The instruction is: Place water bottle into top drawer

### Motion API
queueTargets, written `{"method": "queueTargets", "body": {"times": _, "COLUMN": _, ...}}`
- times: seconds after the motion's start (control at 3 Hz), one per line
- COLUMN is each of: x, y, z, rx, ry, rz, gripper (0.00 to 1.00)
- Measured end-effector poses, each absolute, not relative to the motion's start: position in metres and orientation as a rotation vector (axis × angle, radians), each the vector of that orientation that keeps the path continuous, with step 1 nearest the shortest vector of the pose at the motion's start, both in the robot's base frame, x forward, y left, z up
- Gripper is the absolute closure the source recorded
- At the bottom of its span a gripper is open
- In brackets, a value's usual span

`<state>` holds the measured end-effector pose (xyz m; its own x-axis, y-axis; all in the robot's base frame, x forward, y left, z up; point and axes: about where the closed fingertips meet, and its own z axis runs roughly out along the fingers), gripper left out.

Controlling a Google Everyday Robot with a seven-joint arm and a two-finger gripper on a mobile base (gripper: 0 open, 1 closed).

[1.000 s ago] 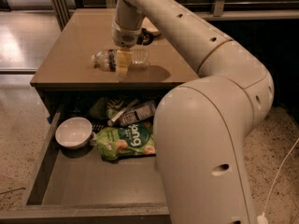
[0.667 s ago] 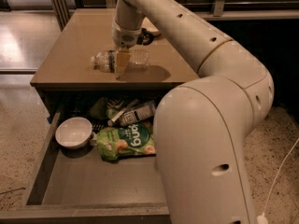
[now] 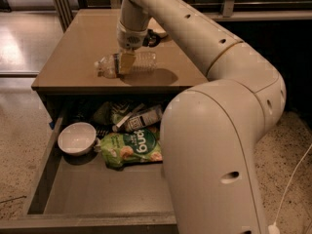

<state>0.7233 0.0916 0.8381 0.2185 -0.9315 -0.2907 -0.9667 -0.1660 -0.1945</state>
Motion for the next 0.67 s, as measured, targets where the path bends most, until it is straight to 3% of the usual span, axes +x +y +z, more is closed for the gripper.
{"method": "queueTargets", "body": {"times": 0.33, "x": 0.7233, "y": 0.0916, "z": 0.838, "rx": -2.165, "ry": 1.77, "rz": 0.147, "gripper": 1.0}}
{"method": "queueTargets", "body": {"times": 0.67, "x": 0.7233, "y": 0.0917, "z": 0.838, "rx": -2.165, "ry": 1.77, "rz": 0.147, "gripper": 1.0}}
